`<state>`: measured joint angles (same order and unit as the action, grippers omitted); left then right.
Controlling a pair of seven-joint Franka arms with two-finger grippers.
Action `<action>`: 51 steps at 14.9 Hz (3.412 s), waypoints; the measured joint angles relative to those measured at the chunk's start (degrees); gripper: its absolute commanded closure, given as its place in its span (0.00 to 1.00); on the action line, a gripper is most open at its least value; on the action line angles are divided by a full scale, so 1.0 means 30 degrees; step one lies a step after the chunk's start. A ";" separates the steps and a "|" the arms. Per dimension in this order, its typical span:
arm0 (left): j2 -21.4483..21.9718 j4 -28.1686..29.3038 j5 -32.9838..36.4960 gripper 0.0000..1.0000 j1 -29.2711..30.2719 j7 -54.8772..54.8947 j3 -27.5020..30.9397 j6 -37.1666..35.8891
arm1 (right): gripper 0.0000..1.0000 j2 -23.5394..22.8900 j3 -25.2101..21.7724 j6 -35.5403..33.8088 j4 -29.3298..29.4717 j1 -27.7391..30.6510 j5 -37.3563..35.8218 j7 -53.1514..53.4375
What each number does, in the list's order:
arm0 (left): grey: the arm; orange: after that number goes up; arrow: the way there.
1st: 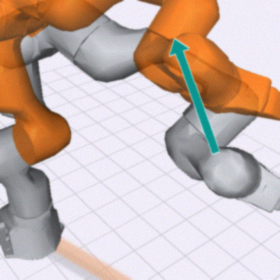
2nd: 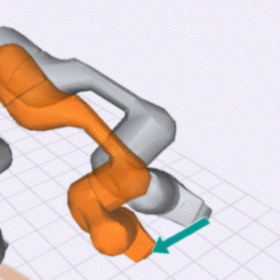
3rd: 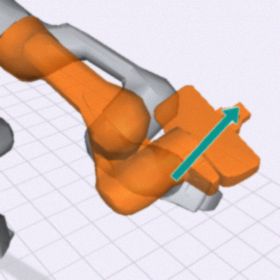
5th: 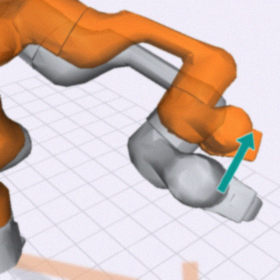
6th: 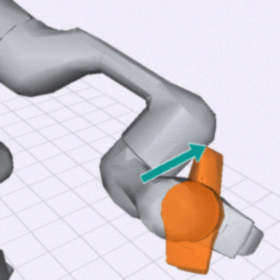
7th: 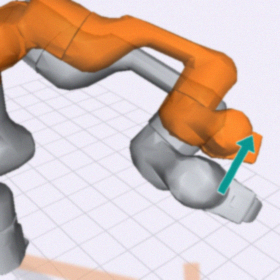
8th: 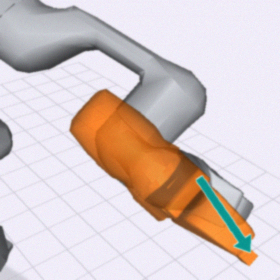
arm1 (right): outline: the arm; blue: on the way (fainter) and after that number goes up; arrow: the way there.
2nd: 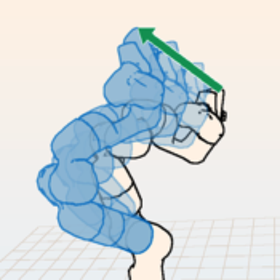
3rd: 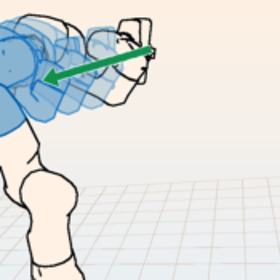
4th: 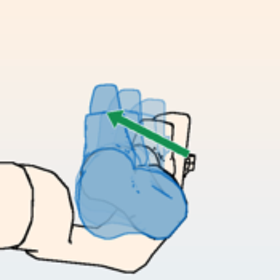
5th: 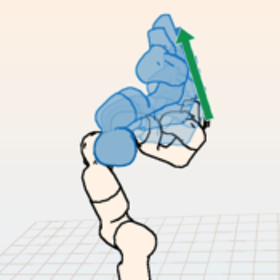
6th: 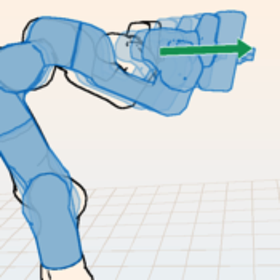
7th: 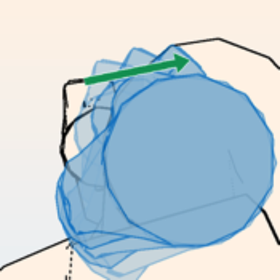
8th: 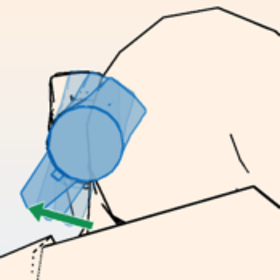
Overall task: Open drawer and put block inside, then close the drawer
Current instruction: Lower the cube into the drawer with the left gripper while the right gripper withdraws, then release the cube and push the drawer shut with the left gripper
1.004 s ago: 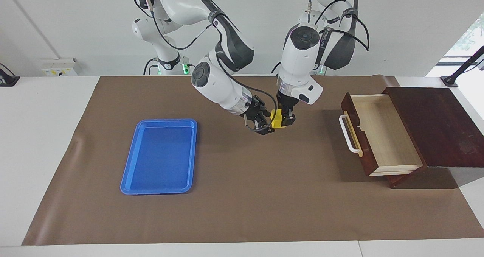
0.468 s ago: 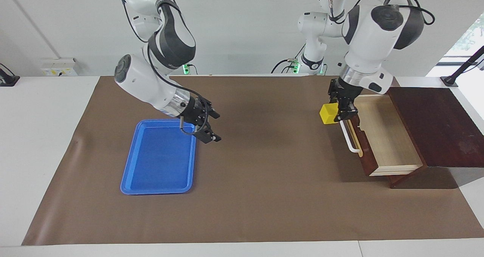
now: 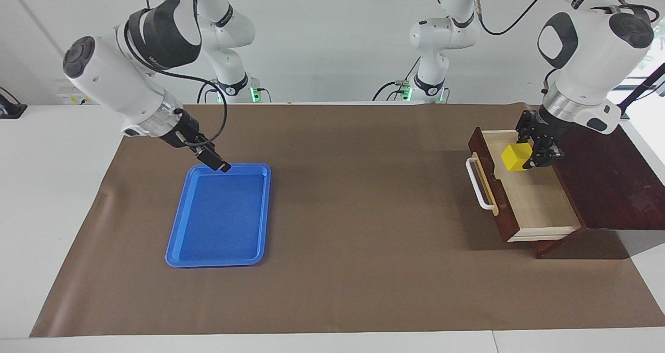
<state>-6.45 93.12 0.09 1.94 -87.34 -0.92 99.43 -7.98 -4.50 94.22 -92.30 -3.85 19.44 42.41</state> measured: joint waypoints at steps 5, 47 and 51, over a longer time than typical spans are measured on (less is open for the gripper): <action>-0.0300 0.1772 0.0004 1.00 0.0597 0.0779 -0.0046 0.1802 | 0.00 0.1768 0.0058 -0.1423 -0.0044 0.0330 -0.3857 -0.8736; -0.1100 0.3305 0.1946 0.00 -0.2772 -0.3664 -0.0208 0.3677 | 0.00 0.2263 0.0311 -0.2079 -0.0062 0.0160 -0.6871 -1.4949; -0.1056 0.3309 0.2393 0.00 -0.2133 -0.3060 -0.0210 0.3881 | 0.00 0.2264 0.0311 -0.2079 -0.0062 0.0160 -0.6871 -1.4949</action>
<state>-9.61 103.05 7.27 -4.46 -96.52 -1.55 111.07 -1.19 -3.57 87.98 -92.49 -3.37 -1.17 -2.43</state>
